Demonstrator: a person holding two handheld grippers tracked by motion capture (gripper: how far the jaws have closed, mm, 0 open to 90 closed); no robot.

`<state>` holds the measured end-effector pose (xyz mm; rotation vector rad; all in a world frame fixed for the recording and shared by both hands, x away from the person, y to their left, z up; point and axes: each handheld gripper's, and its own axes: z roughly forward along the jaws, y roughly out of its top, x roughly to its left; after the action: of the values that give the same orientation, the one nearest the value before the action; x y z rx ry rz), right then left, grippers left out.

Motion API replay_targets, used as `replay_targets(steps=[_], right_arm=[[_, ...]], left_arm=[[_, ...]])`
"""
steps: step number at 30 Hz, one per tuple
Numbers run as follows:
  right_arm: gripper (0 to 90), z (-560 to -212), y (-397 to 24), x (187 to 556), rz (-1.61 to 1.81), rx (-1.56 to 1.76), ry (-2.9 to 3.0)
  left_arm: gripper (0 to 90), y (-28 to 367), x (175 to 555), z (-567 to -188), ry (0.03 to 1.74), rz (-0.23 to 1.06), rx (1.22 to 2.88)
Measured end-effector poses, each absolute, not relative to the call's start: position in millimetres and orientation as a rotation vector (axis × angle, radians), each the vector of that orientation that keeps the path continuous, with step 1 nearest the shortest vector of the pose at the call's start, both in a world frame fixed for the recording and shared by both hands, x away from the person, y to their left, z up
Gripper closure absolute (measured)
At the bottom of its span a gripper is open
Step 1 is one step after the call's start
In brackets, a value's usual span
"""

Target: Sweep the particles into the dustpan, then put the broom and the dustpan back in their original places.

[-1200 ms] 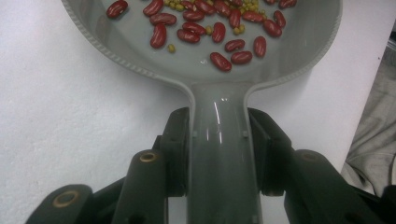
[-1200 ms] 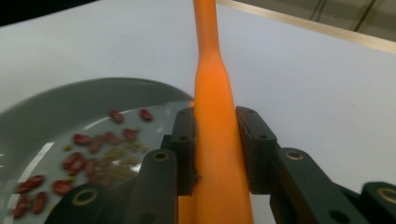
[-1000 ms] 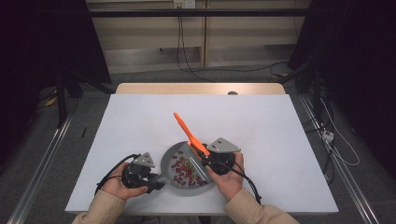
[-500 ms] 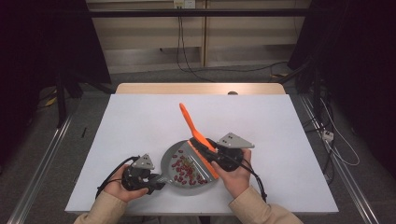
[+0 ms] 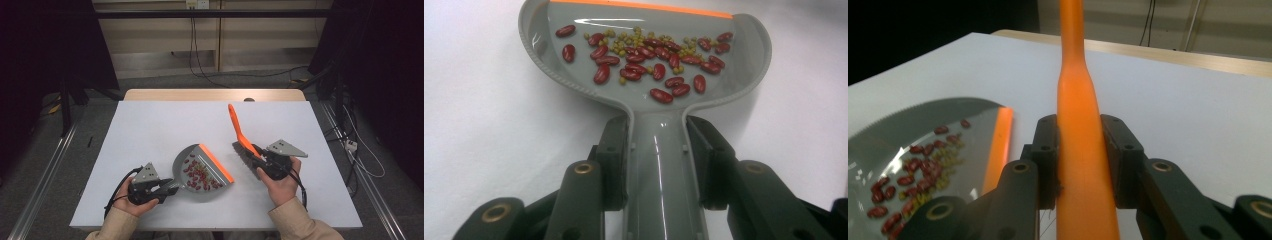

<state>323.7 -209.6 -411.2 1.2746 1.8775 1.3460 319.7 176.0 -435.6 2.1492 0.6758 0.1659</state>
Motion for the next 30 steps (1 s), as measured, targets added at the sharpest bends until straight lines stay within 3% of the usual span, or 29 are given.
replay_targets(steps=[9,30], right_arm=[[71.3,-415,-234,316,1.295,1.306,1.857],[71.1,-424,-292,322,1.030,1.342,1.750]], left_arm=[[63.0,192,325,-430,0.761,0.238,2.039],[62.9,221,348,-445,1.195,0.443,1.939]])
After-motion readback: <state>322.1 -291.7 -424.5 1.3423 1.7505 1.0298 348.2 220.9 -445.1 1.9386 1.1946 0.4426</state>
